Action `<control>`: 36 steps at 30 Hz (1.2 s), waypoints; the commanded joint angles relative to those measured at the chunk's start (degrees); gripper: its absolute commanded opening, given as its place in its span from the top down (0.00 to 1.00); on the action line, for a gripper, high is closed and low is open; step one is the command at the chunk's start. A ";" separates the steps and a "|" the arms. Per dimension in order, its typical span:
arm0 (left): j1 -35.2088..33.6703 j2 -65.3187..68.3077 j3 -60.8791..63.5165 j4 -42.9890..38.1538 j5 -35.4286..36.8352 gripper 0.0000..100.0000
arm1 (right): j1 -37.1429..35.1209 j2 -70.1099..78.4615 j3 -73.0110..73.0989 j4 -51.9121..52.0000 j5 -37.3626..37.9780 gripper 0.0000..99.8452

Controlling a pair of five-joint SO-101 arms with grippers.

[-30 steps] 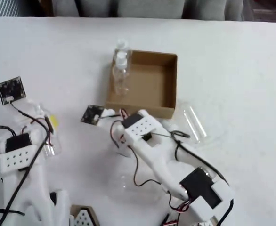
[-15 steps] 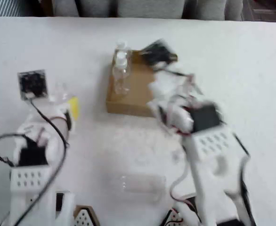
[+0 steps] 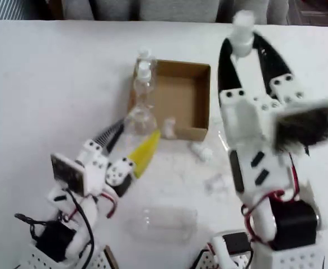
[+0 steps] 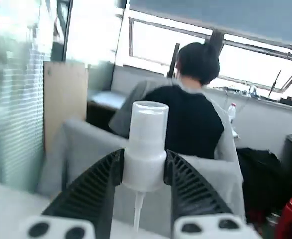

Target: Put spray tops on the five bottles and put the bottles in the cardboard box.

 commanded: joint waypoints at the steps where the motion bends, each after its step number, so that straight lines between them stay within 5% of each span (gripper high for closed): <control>1: 2.59 -4.44 2.90 -2.55 0.53 0.98 | -3.12 -1.54 -2.64 -6.29 -15.21 0.98; 12: -1.27 -4.44 5.01 0.09 0.18 0.98 | -20.44 2.59 -2.64 -12.70 -15.74 0.98; 18: -7.43 -4.44 5.10 -0.09 0.18 0.98 | -23.43 3.56 -2.29 -8.84 -8.97 0.98; 36: -7.08 -4.44 5.10 0.18 0.18 0.98 | -24.31 9.36 -2.37 -9.54 -8.88 0.98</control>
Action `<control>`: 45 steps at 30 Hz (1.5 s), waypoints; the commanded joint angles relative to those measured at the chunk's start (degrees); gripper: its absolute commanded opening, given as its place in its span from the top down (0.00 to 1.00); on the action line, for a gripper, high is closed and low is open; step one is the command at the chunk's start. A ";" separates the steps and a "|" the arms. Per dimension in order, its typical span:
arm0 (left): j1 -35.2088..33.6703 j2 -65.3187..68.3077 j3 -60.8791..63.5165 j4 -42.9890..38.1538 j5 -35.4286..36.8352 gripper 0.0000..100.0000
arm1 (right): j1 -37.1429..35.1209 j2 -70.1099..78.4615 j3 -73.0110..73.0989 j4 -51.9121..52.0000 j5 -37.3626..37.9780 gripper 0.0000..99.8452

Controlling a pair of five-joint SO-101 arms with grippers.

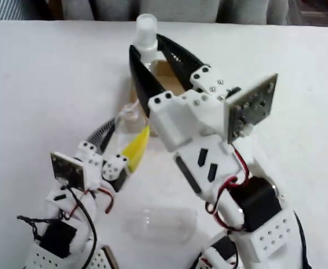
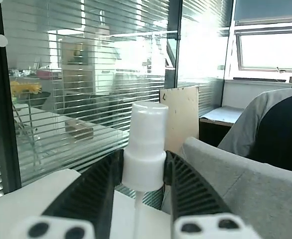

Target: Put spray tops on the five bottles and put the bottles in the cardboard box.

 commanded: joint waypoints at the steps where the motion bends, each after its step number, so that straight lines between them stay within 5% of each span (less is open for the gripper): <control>1: -0.57 -1.10 -0.70 0.18 0.18 0.98 | -0.13 1.10 -2.46 -1.71 0.53 0.98; 27: -0.57 -1.10 -0.70 0.18 0.18 0.98 | -7.96 -7.25 21.10 -1.54 0.26 0.97; 35: -0.66 -1.10 -0.70 0.18 0.26 0.98 | -8.13 -8.04 18.90 3.82 0.09 0.74; 41: -0.84 -1.10 -0.62 0.00 0.53 0.98 | -7.87 -12.79 11.34 8.92 0.09 0.78; 45: -1.01 -1.10 -0.62 -0.09 0.53 0.98 | -2.86 -15.25 10.46 13.85 0.09 0.92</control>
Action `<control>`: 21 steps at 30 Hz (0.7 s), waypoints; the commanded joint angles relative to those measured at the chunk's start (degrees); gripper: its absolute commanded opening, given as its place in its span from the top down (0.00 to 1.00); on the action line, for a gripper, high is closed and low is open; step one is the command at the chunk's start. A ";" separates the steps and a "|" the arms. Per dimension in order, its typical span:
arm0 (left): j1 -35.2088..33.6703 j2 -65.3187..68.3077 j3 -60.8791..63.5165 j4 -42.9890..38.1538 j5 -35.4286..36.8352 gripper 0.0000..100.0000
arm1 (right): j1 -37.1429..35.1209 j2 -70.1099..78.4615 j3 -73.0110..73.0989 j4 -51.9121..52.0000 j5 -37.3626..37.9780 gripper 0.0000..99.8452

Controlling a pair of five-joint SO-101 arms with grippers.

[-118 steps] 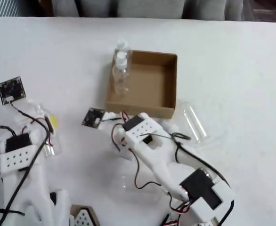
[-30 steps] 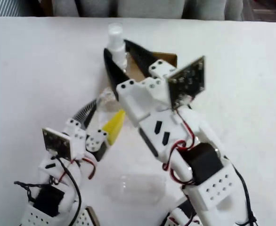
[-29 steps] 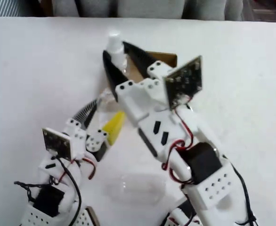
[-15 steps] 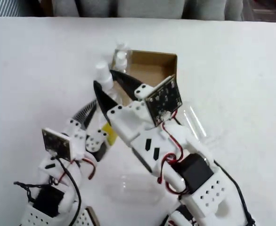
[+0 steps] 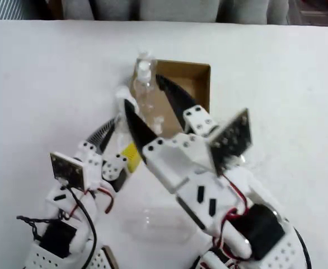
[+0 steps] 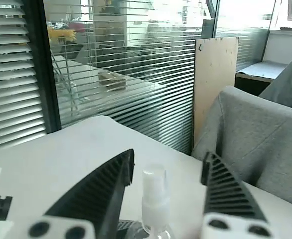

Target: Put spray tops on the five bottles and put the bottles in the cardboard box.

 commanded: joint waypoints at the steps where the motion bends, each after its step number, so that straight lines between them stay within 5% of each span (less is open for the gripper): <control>1: -1.01 -1.01 -0.70 -0.18 0.53 0.98 | 6.20 -2.95 -2.73 5.23 0.09 0.98; 13: -4.00 -0.92 -1.05 -3.25 1.14 0.98 | 13.32 -17.01 26.11 8.40 0.09 0.98; 21: -5.32 -0.66 -2.02 -5.01 6.33 0.98 | 1.45 -26.15 42.55 1.71 0.09 0.98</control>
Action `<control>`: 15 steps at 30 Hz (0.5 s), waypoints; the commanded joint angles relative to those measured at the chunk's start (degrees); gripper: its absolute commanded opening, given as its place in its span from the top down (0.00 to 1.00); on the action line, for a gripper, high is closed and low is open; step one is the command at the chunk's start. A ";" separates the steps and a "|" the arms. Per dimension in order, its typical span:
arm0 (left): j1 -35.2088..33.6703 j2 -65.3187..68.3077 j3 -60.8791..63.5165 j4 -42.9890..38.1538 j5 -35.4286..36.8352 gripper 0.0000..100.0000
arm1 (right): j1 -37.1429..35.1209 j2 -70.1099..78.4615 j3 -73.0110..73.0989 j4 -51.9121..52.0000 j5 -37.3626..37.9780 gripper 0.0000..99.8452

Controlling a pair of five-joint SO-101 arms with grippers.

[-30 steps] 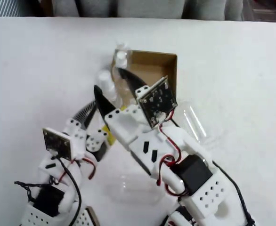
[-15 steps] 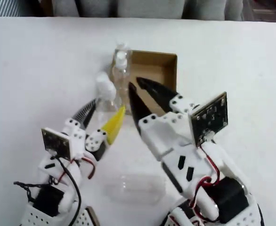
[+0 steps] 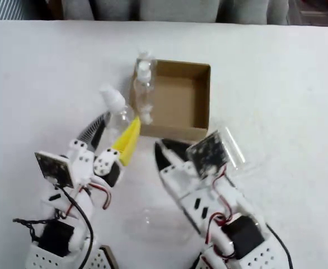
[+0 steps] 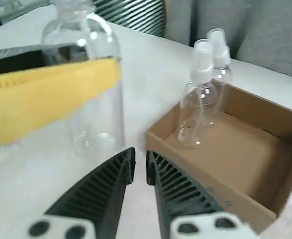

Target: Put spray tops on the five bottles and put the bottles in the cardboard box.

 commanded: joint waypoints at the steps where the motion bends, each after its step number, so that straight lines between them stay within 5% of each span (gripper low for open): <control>1: -0.84 0.04 -2.64 -2.90 1.41 0.98 | -7.96 -3.74 6.07 -5.41 0.00 0.98; 9: -1.19 21.05 -13.71 -3.78 5.54 0.98 | -13.76 -7.96 18.02 -20.53 -4.92 0.98; 15: -1.19 22.46 -14.15 -4.31 5.54 0.98 | -13.32 -12.26 26.37 -30.02 -7.21 0.98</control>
